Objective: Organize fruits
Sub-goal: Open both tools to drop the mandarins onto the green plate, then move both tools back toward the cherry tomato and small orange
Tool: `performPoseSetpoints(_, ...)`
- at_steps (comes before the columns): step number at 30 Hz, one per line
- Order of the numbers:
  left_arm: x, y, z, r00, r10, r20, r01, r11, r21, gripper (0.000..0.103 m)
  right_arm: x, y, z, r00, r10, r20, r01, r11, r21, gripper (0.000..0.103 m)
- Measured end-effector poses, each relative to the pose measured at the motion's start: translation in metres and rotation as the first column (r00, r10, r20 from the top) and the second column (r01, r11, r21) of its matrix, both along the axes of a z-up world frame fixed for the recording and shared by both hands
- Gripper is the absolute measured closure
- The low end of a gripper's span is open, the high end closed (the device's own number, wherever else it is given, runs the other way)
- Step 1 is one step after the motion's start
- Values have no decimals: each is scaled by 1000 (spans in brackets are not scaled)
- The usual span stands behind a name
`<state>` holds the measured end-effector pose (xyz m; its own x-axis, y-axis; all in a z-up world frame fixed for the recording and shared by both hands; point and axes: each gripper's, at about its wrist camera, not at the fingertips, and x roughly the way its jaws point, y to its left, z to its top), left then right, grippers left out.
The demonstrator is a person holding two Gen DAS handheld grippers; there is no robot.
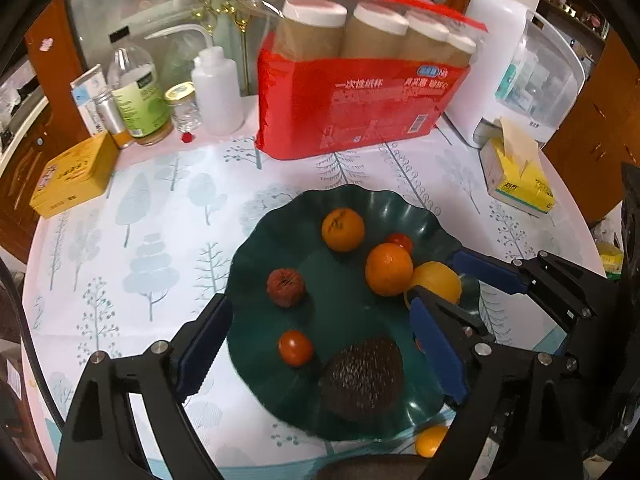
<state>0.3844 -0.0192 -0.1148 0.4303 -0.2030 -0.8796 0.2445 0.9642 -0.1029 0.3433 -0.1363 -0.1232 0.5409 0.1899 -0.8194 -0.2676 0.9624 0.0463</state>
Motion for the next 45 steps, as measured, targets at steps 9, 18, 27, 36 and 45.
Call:
performPoseSetpoints(9,-34,8,26,1000,-4,31,4,1000,-6,11,-28,-5,22,999,-36,17,35,999,26,57)
performPoseSetpoints(18,-76,9,43,998,-36,56,38,999,-28,11,-74,-8,39,998,-49,46,47,998,47,57)
performPoseSetpoints(27,-131,11,54,994,-37,102,43,997,-57,11,-126,-19,48,995,-64,71,60,997,55,57)
performPoseSetpoints(36,-191,-6,14,993,-89,74,92,995,-43,11,-167,-41,27,987,-155,48,152,987,49,57)
performPoseSetpoints(45,-224,-26,-50,992,-126,-23,125,992,-32,11,-182,-68,-18,966,-250,-66,255,963,88,57)
